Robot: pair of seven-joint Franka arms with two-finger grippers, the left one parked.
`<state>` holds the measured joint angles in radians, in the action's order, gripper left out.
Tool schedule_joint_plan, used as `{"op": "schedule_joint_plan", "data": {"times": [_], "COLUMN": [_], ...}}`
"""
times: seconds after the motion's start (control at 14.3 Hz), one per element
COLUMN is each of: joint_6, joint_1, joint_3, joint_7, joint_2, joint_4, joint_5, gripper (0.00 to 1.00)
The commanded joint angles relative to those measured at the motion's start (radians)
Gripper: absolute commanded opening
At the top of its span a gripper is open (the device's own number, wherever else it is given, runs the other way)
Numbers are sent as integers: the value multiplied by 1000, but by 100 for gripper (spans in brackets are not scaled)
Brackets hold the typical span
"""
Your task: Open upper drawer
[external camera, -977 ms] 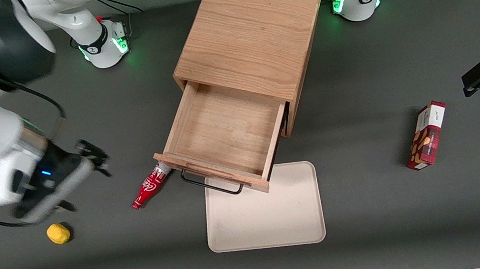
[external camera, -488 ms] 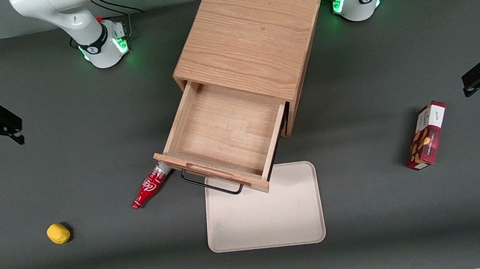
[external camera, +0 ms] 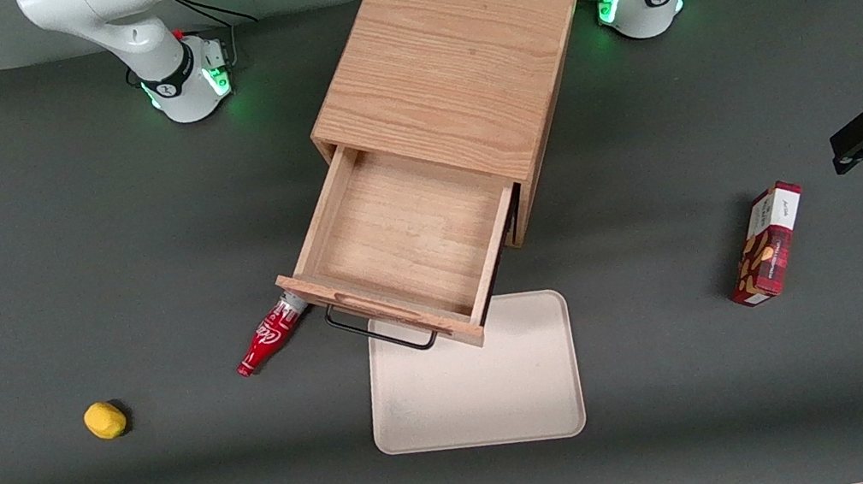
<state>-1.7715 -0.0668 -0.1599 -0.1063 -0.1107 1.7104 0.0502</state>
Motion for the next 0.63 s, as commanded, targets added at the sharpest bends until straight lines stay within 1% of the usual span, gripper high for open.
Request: {"op": "schedule_joint_plan", "data": {"times": [0.0,0.28,0.56], "joint_6": [9,29,66], "joint_1": [-10,-13,-13], "joint_3": [3,13,16], "joint_7": [23,25,23], "joint_2": [31,48,83], "joint_4": [-43,-46,-92], "joint_5": [-21,-16,-19], "gripper": [100,100,100]}}
